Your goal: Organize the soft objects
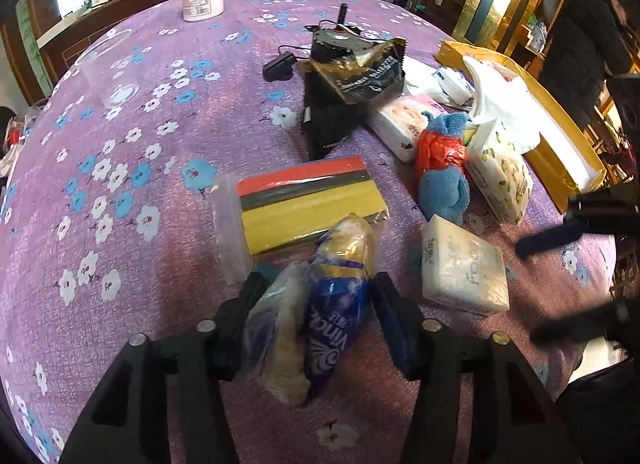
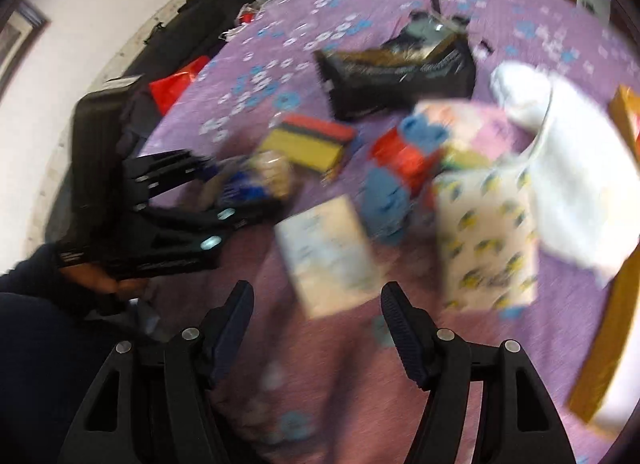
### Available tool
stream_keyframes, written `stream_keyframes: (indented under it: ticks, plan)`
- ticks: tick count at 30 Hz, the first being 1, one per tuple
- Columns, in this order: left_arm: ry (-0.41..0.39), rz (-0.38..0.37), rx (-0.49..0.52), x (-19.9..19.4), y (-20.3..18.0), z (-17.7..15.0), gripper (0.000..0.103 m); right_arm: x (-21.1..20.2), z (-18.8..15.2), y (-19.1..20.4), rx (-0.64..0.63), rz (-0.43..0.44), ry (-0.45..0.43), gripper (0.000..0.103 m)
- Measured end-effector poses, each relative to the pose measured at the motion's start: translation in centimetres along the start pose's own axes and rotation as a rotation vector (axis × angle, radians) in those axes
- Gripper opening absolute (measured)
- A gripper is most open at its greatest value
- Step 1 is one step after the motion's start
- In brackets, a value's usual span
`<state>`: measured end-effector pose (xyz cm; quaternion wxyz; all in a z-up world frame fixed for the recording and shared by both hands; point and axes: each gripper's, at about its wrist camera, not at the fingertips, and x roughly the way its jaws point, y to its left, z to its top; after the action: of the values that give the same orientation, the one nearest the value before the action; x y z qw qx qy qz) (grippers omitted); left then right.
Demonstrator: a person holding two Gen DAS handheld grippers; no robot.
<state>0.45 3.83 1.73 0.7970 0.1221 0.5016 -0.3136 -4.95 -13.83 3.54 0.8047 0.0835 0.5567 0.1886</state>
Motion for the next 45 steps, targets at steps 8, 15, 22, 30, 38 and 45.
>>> stream_keyframes:
  ticks: [8, 15, 22, 30, 38, 45]
  plan:
    - [0.006, 0.023, 0.012, 0.7, -0.2, 0.4, 0.062, 3.5, 0.7, 0.4, -0.04, -0.037, 0.048, 0.069]
    - [-0.005, 0.06, 0.031, 0.4, -1.0, 0.5, 0.029, 2.2, -0.2, 1.5, -0.015, -0.076, -0.026, 0.052]
    - [-0.097, 0.12, 0.095, -1.8, -2.4, 1.6, 0.029, -1.5, -1.0, 1.2, 0.044, -0.081, -0.16, 0.052]
    - [-0.162, 0.2, 0.149, -2.8, -3.4, 2.8, 0.029, -3.3, -1.4, 0.2, 0.091, -0.103, -0.214, 0.051]
    - [-0.168, 0.252, 0.178, -2.9, -3.9, 2.5, 0.029, -3.2, -1.5, 0.3, 0.104, -0.101, -0.216, 0.051]
    - [-0.175, 0.269, 0.198, -3.0, -3.6, 2.4, 0.029, -3.3, -1.4, 0.3, 0.123, -0.112, -0.227, 0.051]
